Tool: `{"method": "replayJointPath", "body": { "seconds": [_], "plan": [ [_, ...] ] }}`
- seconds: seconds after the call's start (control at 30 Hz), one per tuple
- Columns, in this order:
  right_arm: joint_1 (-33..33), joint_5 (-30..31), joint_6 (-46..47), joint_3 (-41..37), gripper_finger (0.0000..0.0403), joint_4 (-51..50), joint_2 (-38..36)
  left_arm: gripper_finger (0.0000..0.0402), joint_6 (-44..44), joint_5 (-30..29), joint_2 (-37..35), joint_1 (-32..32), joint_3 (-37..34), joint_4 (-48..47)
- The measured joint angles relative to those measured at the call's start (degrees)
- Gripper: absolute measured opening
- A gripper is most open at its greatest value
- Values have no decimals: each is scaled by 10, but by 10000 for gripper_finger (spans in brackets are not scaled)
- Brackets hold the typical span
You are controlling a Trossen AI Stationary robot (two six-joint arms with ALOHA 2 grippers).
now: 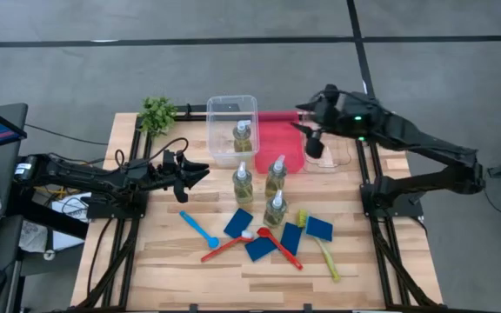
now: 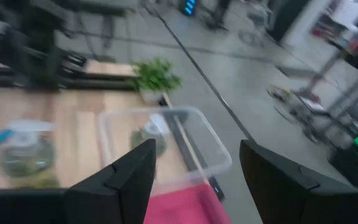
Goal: Pick & Place Kitchen Sink Supplies
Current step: Put the transparent soap dispenser into the transparent container
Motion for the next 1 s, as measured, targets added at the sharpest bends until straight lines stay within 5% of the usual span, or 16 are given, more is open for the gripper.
{"method": "replayJointPath", "body": {
  "seconds": [0.3,0.7,1.0],
  "plan": [
    [-32,-150,21,-19,225,-73,-95,116,59,0,0,0,0,0],
    [-46,-153,135,-140,225,-63,-194,116,183,0,100,0,82,1],
    [-26,-153,152,-156,225,-65,-220,116,175,13,209,10,129,-1]
  ]
}}
